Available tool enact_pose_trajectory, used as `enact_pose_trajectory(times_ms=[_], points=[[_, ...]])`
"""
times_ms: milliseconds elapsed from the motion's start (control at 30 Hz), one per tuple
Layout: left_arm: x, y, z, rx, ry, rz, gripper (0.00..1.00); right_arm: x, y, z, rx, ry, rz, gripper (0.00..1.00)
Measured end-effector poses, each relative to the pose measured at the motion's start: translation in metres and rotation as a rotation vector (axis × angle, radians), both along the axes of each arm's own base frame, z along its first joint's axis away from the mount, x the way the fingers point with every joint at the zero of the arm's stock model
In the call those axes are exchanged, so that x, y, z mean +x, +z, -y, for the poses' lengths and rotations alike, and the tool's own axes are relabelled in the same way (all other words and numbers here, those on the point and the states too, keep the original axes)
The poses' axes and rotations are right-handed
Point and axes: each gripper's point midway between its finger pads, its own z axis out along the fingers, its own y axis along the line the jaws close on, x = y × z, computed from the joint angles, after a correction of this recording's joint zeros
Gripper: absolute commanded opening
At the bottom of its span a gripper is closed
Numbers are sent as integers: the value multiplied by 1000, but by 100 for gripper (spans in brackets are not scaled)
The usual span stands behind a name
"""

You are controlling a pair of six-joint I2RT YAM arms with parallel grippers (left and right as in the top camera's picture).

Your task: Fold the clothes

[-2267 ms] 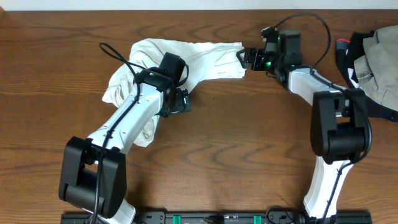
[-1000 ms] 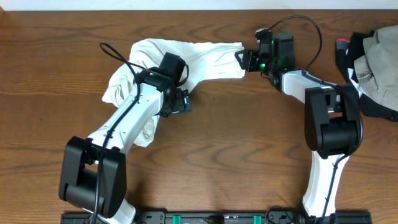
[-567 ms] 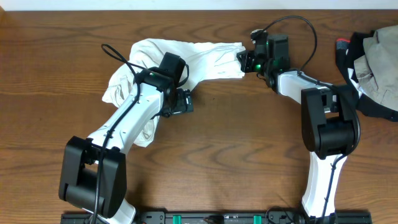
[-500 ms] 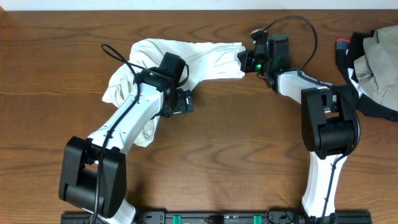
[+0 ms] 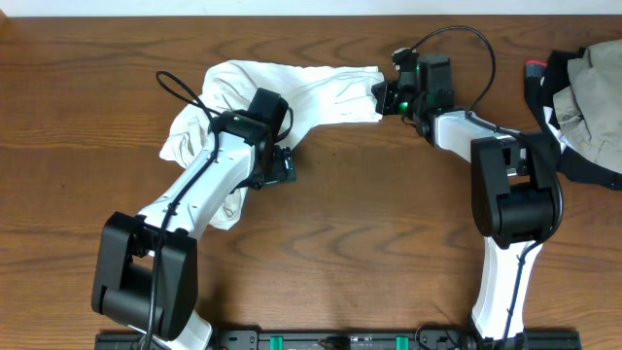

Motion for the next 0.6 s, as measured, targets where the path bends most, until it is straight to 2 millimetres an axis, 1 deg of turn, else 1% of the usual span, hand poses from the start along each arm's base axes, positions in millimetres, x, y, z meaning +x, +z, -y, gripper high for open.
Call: enact_pose_trajectory(times_ms=[200, 400, 500, 600], points=[[-11, -1, -4, 15, 12, -45, 98, -1, -1, 0, -1, 0, -4, 1], [-16, -2, -6, 22, 17, -65, 98, -3, -4, 1, -4, 0, -22, 1], [-24, -9, -9, 31, 26, -90, 98, -4, -5, 1, -4, 0, -26, 1], [-37, -21, -14, 45, 35, -126, 98, -5, -6, 1, -5, 0, -32, 1]])
